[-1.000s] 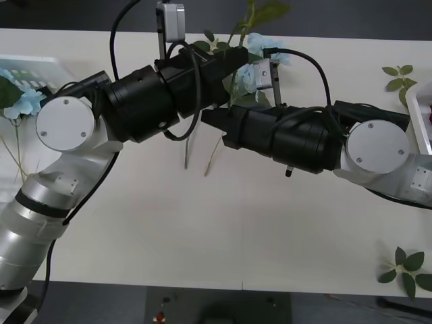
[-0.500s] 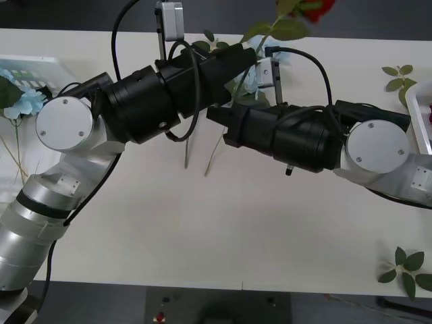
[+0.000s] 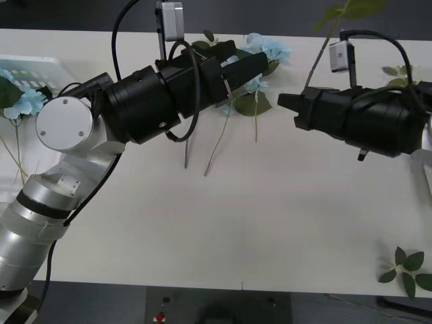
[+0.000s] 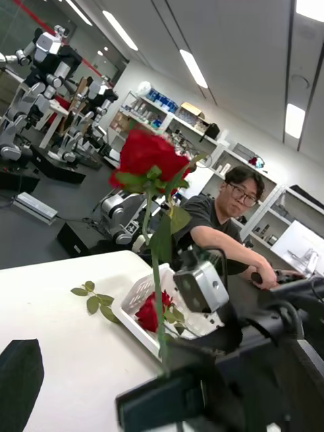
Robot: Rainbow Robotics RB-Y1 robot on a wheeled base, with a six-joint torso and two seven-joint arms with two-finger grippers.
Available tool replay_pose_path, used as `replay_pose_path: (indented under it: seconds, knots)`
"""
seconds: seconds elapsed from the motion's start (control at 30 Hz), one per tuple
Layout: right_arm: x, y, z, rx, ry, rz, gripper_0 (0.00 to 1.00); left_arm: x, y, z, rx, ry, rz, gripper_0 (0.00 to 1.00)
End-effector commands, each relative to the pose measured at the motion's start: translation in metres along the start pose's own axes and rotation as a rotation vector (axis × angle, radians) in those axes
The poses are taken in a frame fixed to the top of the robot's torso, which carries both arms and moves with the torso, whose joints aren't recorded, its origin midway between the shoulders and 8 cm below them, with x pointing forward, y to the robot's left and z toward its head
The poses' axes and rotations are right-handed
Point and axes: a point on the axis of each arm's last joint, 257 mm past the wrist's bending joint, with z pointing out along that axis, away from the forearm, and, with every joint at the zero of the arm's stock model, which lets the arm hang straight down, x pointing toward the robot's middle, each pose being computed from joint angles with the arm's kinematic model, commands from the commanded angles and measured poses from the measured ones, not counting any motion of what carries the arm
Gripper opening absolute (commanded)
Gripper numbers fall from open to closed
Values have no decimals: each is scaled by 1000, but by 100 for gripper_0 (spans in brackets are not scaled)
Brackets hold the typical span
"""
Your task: Put the red flowers into the right box and the blue flowers into the left box
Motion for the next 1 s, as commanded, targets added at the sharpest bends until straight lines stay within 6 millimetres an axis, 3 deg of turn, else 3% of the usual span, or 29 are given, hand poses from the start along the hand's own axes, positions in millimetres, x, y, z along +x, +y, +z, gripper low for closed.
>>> replay_pose_path:
  seconds: [0.03,0.3,0.47,0.53,0.6,0.73,0.9,1.0]
  knots:
    - [-59,-10,-23,45,-64,-98,0,-2,-18,1,31,-17,43,100]
    - [-102,-69,-83,123,83,-100,0,-13,1,-14,-4,-12,52,100]
    - [-126,-122,-148,188,197,-33,0,-5,33,-40,-66,69,86,100]
    - [-131,-136,-166,208,222,-16,0,-2,41,-48,-79,101,96,100]
    - [-137,-168,-207,270,281,28,0,3,58,-71,-95,187,129,100]
    - [-129,-208,-261,352,335,126,0,6,74,-113,-72,352,163,100]
    - [-90,-274,-328,556,444,94,0,4,96,-167,-127,588,177,100]
    - [-65,-301,-358,652,501,94,0,5,110,-190,-196,686,183,100]
